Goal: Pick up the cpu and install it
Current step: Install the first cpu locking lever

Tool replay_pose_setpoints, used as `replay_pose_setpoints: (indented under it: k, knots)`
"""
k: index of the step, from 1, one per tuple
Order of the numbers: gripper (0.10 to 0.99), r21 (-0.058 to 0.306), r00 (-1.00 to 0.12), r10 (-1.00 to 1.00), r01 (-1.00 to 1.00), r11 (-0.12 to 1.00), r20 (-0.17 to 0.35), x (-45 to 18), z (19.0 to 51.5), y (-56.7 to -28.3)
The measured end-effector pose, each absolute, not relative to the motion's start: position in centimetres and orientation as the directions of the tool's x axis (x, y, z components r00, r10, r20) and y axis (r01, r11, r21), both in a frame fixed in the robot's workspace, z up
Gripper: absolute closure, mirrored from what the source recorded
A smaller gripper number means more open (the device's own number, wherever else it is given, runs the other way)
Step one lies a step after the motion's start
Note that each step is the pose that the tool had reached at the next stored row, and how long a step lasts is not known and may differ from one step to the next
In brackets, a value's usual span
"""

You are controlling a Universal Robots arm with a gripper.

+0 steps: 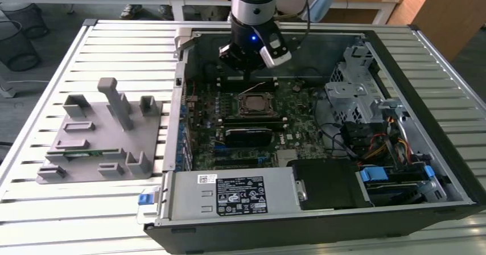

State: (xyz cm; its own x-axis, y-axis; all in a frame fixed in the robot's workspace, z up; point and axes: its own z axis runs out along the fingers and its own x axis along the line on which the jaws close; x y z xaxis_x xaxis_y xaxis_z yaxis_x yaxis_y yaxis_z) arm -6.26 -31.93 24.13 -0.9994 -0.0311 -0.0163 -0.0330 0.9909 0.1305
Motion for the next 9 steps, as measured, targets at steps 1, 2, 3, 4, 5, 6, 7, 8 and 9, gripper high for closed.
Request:
replay_pose_setpoints:
  k: [1, 2, 3, 4, 5, 6, 7, 8, 9]
  knots:
    - [0.980, 0.130, -0.999, -0.037, -0.039, 0.991, -0.016, -6.17, 24.07, -31.93]
    - [0.980, 0.130, -0.999, -0.041, -0.043, 0.991, -0.016, -6.12, 24.02, -31.93]
    - [0.980, 0.128, -0.999, -0.041, -0.043, 0.991, -0.016, -6.11, 23.98, -31.93]
    - [0.980, 0.125, -0.999, -0.041, -0.043, 0.991, -0.016, -6.10, 23.94, -31.93]
    - [0.980, 0.125, -0.999, -0.042, -0.043, 0.991, -0.016, -6.07, 23.89, -31.93]
    - [0.980, 0.125, -0.999, -0.042, -0.043, 0.991, -0.016, -6.01, 23.86, -31.92]
    - [0.980, 0.125, -0.999, -0.042, -0.043, 0.991, -0.016, -5.94, 23.84, -31.93]
    - [0.980, 0.125, -0.999, -0.042, -0.044, 0.991, -0.016, -5.84, 23.80, -31.93]
    - [0.980, 0.125, -0.999, -0.043, -0.045, 0.991, -0.016, -5.73, 23.76, -31.93]
